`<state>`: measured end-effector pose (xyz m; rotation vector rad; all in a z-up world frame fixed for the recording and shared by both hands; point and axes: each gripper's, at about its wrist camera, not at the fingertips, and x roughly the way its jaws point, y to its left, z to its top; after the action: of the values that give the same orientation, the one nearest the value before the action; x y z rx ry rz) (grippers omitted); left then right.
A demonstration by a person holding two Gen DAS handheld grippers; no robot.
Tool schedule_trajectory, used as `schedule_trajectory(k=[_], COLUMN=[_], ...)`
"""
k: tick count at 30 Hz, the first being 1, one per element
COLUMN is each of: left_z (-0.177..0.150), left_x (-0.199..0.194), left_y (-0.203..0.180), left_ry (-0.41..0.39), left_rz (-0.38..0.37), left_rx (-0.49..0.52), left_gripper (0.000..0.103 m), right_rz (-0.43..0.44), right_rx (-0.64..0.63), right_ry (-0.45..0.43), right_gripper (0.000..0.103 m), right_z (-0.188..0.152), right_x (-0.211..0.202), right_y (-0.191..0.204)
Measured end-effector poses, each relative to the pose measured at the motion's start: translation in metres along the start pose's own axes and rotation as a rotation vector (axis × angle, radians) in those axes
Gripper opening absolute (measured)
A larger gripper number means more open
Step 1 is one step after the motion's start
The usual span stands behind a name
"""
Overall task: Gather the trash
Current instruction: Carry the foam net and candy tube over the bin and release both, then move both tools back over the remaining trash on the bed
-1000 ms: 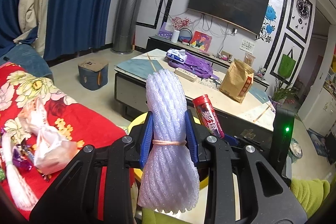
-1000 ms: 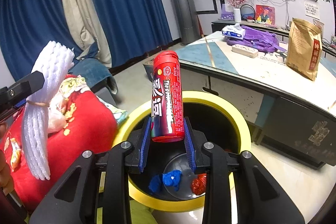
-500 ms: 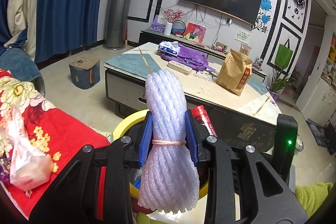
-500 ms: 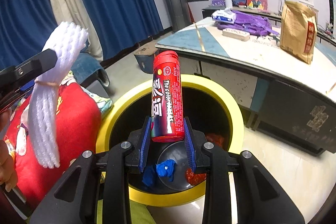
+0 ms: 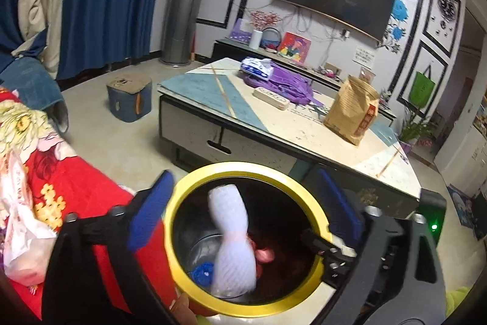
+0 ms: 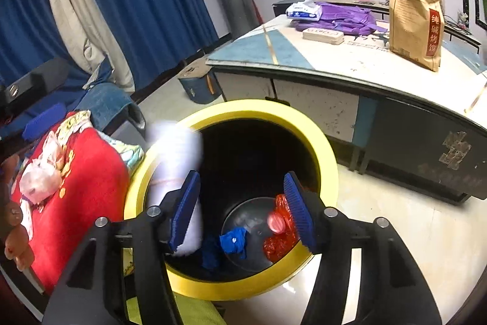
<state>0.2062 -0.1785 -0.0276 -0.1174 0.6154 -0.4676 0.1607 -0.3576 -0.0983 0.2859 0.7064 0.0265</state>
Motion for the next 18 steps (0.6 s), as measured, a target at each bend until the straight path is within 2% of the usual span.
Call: schedule_trajectory(k=[8,18], left_z=[0.001,-0.001], left_x=[-0.021,-0.066], left_y=[0.015,0.032], left_ry=[-0.027,-0.083], left_rz=[0.048,0.159], left_rx=[-0.046,-0.05], left_gripper=[0.092,0.092], right_rz=[0.022,0.101], right_rx=[-0.019,-0.087], right_ry=[-0.063,-0.133], right_gripper=[0.062,0.064], right_z=[0.004,0.009], right_x=[-0.014,-0.04], right_y=[0.007,0.037])
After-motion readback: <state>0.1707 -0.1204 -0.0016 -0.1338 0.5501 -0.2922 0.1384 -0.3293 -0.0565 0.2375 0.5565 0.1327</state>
